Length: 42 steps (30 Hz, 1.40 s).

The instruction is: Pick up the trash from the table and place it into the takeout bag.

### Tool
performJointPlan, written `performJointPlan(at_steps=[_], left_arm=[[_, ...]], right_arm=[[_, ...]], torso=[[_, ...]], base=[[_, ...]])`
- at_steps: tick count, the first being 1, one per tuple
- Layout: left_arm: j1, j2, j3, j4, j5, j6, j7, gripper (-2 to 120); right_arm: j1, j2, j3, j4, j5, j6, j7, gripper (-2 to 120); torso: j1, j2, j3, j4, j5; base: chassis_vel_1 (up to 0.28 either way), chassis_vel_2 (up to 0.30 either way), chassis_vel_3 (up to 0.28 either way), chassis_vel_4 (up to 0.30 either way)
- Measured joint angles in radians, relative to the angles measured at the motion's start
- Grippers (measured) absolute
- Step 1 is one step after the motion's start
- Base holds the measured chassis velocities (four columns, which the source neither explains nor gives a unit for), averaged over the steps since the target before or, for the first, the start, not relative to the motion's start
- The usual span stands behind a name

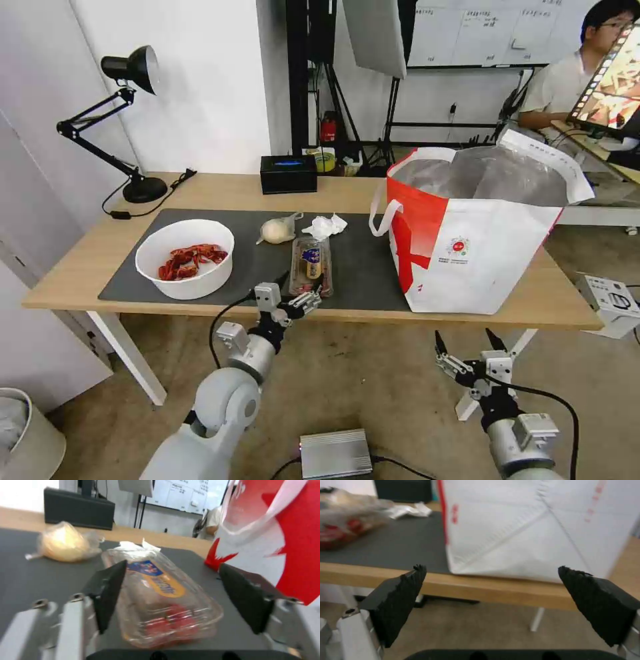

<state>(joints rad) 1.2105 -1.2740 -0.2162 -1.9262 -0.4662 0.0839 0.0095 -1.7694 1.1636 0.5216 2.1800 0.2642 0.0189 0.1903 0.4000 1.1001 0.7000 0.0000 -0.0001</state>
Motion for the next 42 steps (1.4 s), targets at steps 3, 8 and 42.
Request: performJointPlan(at_steps=[3, 8, 42], left_arm=[[0.0, 0.017, -0.003, 0.012, 0.052, -0.014, 0.02, 57], [-0.006, 0.032, -0.003, 0.022, 0.109, -0.033, 0.038, 41], [-0.127, 0.158, 0.069, 0.136, 0.433, -0.164, 0.137, 0]], right_arm=[[0.019, -0.008, -0.022, 0.01, 0.013, 0.001, -0.016, 100], [0.05, -0.009, -0.051, 0.02, 0.033, -0.008, -0.021, 100], [0.406, -0.031, -0.28, -0.037, 0.455, -0.183, 0.094, 100]], torso=[[0.0, 0.0, 0.0, 0.0, 0.0], [0.0, 0.0, 0.0, 0.0, -0.0001], [0.0, 0.0, 0.0, -0.0001, 0.0001]], base=[[0.0, 0.0, 0.0, 0.0], [0.0, 0.0, 0.0, 0.0], [0.0, 0.0, 0.0, 0.0]])
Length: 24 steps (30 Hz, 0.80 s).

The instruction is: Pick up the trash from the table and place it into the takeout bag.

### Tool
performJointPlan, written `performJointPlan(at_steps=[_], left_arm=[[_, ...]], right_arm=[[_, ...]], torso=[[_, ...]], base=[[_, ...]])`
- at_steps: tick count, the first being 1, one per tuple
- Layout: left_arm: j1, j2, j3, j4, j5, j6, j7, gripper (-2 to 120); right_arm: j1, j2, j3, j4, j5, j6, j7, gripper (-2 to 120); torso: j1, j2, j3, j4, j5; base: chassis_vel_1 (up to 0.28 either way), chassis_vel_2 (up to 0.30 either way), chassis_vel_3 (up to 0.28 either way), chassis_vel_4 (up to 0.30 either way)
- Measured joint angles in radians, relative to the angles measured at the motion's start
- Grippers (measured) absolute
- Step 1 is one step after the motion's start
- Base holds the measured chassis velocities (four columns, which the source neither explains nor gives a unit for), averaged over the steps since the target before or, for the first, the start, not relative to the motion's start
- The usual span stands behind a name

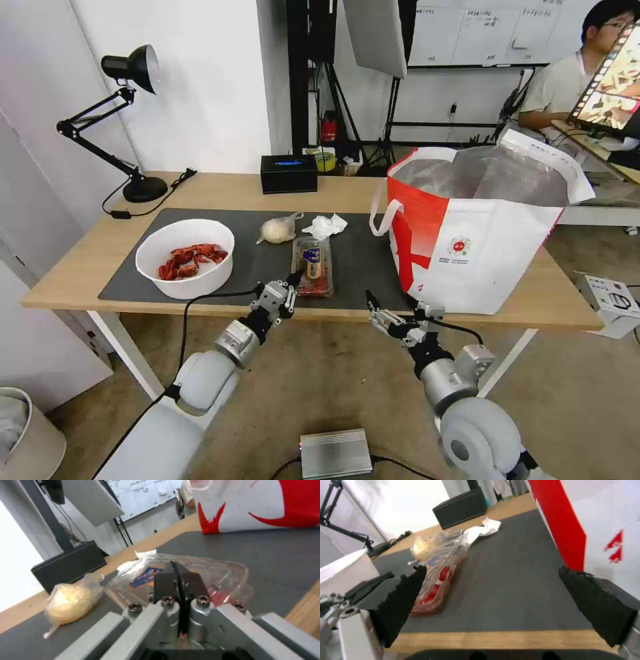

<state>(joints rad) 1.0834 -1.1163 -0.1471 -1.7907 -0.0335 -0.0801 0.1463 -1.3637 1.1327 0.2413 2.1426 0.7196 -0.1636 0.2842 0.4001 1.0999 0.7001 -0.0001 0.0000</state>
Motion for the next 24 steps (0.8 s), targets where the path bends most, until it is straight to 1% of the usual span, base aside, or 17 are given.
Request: performJointPlan(at_steps=[2, 15, 18, 22, 24], left_arm=[[-0.009, 0.004, 0.008, 0.007, 0.022, -0.006, 0.005, 0], [-0.028, 0.009, 0.017, 0.015, 0.073, -0.012, 0.017, 0], [-0.029, 0.009, 0.013, 0.016, 0.105, -0.02, 0.03, 0], [-0.029, 0.009, 0.009, 0.016, 0.124, -0.025, 0.039, 0], [-0.027, 0.01, 0.005, 0.016, 0.137, -0.029, 0.047, 0]], right_arm=[[0.036, 0.013, -0.009, -0.022, 0.037, -0.012, 0.011, 100], [0.144, 0.058, -0.048, -0.087, 0.133, -0.042, 0.035, 100], [0.195, 0.075, -0.064, -0.11, 0.176, -0.055, 0.054, 100], [0.221, 0.083, -0.07, -0.123, 0.198, -0.059, 0.064, 100], [0.263, 0.092, -0.085, -0.147, 0.224, -0.064, 0.077, 100]], torso=[[0.0, 0.0, 0.0, 0.0, 0.0], [0.0, 0.0, 0.0, 0.0001, 0.0], [0.0, 0.0, 0.0, 0.0001, 0.0], [0.0, 0.0, 0.0, 0.0001, 0.0], [0.0, 0.0, 0.0, 0.0, -0.0001]], base=[[0.0, 0.0, 0.0, 0.0], [0.0, 0.0, 0.0, 0.0], [0.0, 0.0, 0.0, 0.0], [0.0, 0.0, 0.0, 0.0], [0.0, 0.0, 0.0, 0.0]])
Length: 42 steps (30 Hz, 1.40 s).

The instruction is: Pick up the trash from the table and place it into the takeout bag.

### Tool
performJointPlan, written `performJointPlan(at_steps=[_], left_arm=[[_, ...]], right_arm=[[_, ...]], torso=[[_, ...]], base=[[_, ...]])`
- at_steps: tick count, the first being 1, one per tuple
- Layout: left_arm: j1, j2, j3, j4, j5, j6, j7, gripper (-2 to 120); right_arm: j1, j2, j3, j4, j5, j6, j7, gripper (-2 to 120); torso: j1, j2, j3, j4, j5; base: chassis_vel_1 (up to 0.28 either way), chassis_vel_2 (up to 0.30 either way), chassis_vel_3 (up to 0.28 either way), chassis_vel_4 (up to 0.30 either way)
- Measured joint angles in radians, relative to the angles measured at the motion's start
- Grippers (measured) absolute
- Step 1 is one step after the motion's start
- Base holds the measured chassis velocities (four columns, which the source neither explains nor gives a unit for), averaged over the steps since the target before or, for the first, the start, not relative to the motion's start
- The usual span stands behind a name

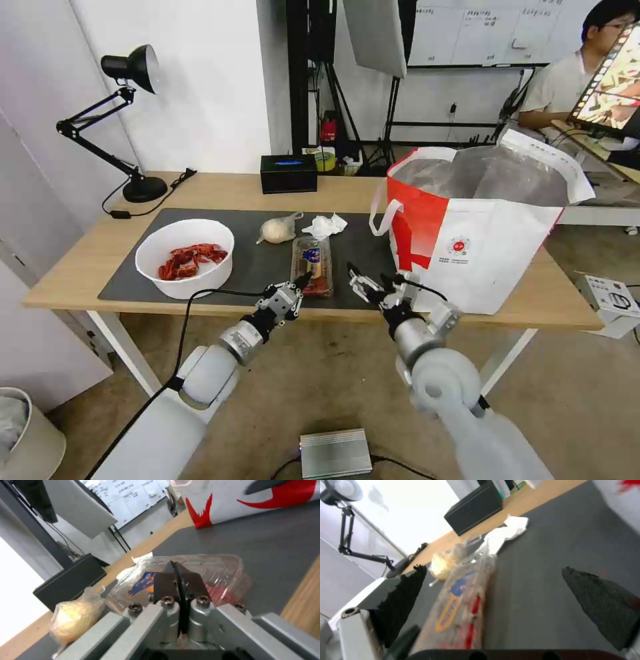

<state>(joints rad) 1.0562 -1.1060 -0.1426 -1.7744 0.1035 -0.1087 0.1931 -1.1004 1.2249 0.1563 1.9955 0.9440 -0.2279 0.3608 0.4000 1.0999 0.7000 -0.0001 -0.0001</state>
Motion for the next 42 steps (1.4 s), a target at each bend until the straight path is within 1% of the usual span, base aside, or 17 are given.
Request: performJointPlan(at_steps=[2, 6, 7, 10, 18, 27, 33, 42], left_arm=[[0.001, 0.0, -0.001, 0.0, 0.003, 0.0, 0.002, 0], [0.009, -0.001, -0.004, 0.017, 0.013, -0.003, 0.01, 0], [0.009, -0.001, -0.004, 0.017, 0.013, -0.003, 0.01, 0], [0.008, -0.007, -0.007, 0.026, 0.024, -0.006, 0.014, 0], [0.0, -0.014, -0.005, 0.039, 0.043, -0.011, 0.02, 0], [0.007, -0.017, -0.014, 0.044, 0.051, -0.021, 0.023, 0], [0.015, -0.016, -0.026, 0.043, 0.053, -0.027, 0.024, 0], [0.015, -0.025, -0.023, 0.043, 0.052, -0.028, 0.024, 0]], right_arm=[[0.021, 0.003, -0.008, -0.012, 0.013, -0.001, 0.005, 100], [0.131, 0.022, -0.063, -0.08, 0.088, -0.008, 0.045, 100], [0.131, 0.022, -0.063, -0.08, 0.088, -0.008, 0.045, 100], [0.178, 0.057, -0.084, -0.127, 0.118, -0.018, 0.065, 100], [0.213, 0.112, -0.105, -0.191, 0.131, -0.025, 0.077, 100], [0.229, 0.139, -0.111, -0.233, 0.157, -0.028, 0.091, 100], [0.236, 0.16, -0.11, -0.254, 0.204, -0.034, 0.115, 100], [0.251, 0.182, -0.106, -0.285, 0.236, -0.044, 0.122, 100]], torso=[[0.0, 0.0, 0.0, 0.0002, 0.0], [0.0, 0.0, 0.0, 0.0003, -0.0001], [0.0, 0.0, 0.0, 0.0003, -0.0001], [0.0, 0.0, 0.0, 0.0001, 0.0], [0.0, 0.0, 0.0, 0.0001, 0.0], [0.0, 0.0, 0.0, 0.0001, 0.0], [0.0, 0.0, 0.0, 0.0001, 0.0], [0.0, 0.0, 0.0, 0.0001, 0.0001]], base=[[0.0, 0.0, 0.0, 0.0], [0.0, 0.0, 0.0, 0.0], [0.0, 0.0, 0.0, 0.0], [0.0, 0.0, 0.0, 0.0], [0.0, 0.0, 0.0, 0.0], [0.0, 0.0, 0.0, 0.0], [0.0, 0.0, 0.0, 0.0], [0.0, 0.0, 0.0, 0.0]])
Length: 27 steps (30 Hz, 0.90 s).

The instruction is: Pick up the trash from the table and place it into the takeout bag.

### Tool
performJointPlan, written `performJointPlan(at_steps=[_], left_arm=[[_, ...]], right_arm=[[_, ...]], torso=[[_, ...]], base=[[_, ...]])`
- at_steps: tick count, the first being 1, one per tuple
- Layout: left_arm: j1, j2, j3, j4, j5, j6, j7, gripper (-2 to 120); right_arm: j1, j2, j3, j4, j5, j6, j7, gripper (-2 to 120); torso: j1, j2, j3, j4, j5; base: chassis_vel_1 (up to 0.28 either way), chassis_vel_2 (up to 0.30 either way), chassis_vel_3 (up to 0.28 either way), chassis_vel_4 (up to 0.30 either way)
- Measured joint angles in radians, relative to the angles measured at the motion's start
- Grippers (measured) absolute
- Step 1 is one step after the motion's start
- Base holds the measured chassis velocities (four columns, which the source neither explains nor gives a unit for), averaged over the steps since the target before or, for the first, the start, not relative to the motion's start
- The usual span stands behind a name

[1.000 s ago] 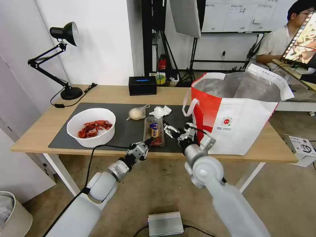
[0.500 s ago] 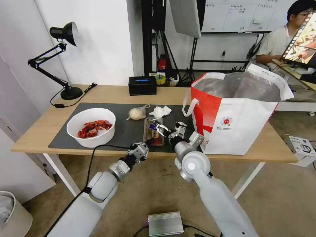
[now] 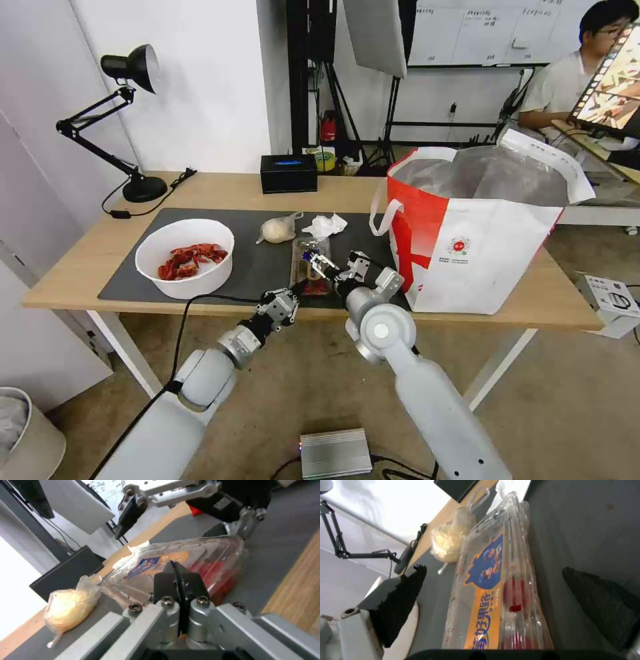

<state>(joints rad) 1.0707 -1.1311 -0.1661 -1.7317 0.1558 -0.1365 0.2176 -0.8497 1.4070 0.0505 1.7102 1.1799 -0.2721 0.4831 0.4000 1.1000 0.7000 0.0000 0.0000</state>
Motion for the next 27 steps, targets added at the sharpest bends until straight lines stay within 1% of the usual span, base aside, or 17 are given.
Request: performJointPlan(at_steps=[7, 10, 11, 13, 14, 17, 18, 20, 21, 24, 25, 26, 27], left_arm=[[0.005, 0.0, -0.002, -0.002, -0.001, -0.001, 0.0, 0], [0.007, 0.0, -0.006, -0.003, -0.002, -0.002, -0.001, 0], [0.007, 0.0, -0.006, -0.003, -0.002, -0.002, -0.001, 0], [0.008, 0.0, -0.007, -0.004, -0.003, -0.002, -0.002, 0], [0.008, 0.0, -0.007, -0.004, -0.003, -0.002, -0.002, 0], [0.01, -0.002, -0.008, -0.005, -0.003, -0.002, -0.002, 0], [0.01, -0.002, -0.008, -0.005, -0.003, -0.002, -0.002, 0], [0.012, -0.004, -0.008, -0.005, -0.004, -0.002, -0.003, 0], [0.012, -0.004, -0.008, -0.005, -0.004, -0.002, -0.003, 0], [0.015, -0.007, -0.008, -0.006, -0.004, -0.002, -0.003, 0], [0.015, -0.007, -0.008, -0.006, -0.004, -0.002, -0.003, 0], [0.016, -0.007, -0.008, -0.006, -0.004, -0.002, -0.003, 0], [0.017, -0.007, -0.009, -0.006, -0.004, -0.002, -0.003, 0]], right_arm=[[0.009, 0.01, -0.004, -0.012, 0.005, -0.008, 0.0, 98], [0.012, 0.013, -0.008, -0.018, 0.008, -0.015, 0.001, 85], [0.012, 0.013, -0.008, -0.018, 0.008, -0.015, 0.001, 85], [0.012, 0.015, -0.009, -0.022, 0.009, -0.017, 0.003, 75], [0.012, 0.015, -0.009, -0.022, 0.009, -0.017, 0.003, 75], [0.012, 0.017, -0.011, -0.025, 0.009, -0.019, 0.004, 59], [0.012, 0.017, -0.011, -0.025, 0.009, -0.019, 0.004, 59], [0.01, 0.017, -0.011, -0.025, 0.007, -0.019, 0.005, 50], [0.01, 0.017, -0.011, -0.025, 0.007, -0.019, 0.005, 50], [0.006, 0.015, -0.012, -0.025, 0.005, -0.019, 0.006, 33], [0.006, 0.015, -0.012, -0.025, 0.005, -0.019, 0.006, 33], [0.005, 0.015, -0.011, -0.025, 0.005, -0.019, 0.006, 30], [0.004, 0.015, -0.011, -0.025, 0.005, -0.019, 0.007, 25]], torso=[[0.0, 0.0, 0.0, 0.0, 0.0], [0.0, 0.0, 0.0, 0.0001, 0.0], [0.0, 0.0, 0.0, 0.0001, 0.0], [0.0, 0.0, 0.0, 0.0, -0.0001], [0.0, 0.0, 0.0, 0.0, -0.0001], [0.0, 0.0, 0.0, 0.0, 0.0], [0.0, 0.0, 0.0, 0.0, 0.0], [0.0, 0.0, 0.0, 0.0, 0.0], [0.0, 0.0, 0.0, 0.0, 0.0], [0.0, 0.0, 0.0, -0.0001, 0.0], [0.0, 0.0, 0.0, -0.0001, 0.0], [0.0, 0.0, 0.0, 0.0, 0.0], [0.0, 0.0, 0.0, 0.0, 0.0]], base=[[0.0, 0.0, 0.0, 0.0], [0.0, 0.0, 0.0, 0.0], [0.0, 0.0, 0.0, 0.0], [0.0, 0.0, 0.0, 0.0], [0.0, 0.0, 0.0, 0.0], [0.0, 0.0, 0.0, 0.0], [0.0, 0.0, 0.0, 0.0], [0.0, 0.0, 0.0, 0.0], [0.0, 0.0, 0.0, 0.0], [0.0, 0.0, 0.0, 0.0], [0.0, 0.0, 0.0, 0.0], [0.0, 0.0, 0.0, 0.0], [0.0, 0.0, 0.0, 0.0]])
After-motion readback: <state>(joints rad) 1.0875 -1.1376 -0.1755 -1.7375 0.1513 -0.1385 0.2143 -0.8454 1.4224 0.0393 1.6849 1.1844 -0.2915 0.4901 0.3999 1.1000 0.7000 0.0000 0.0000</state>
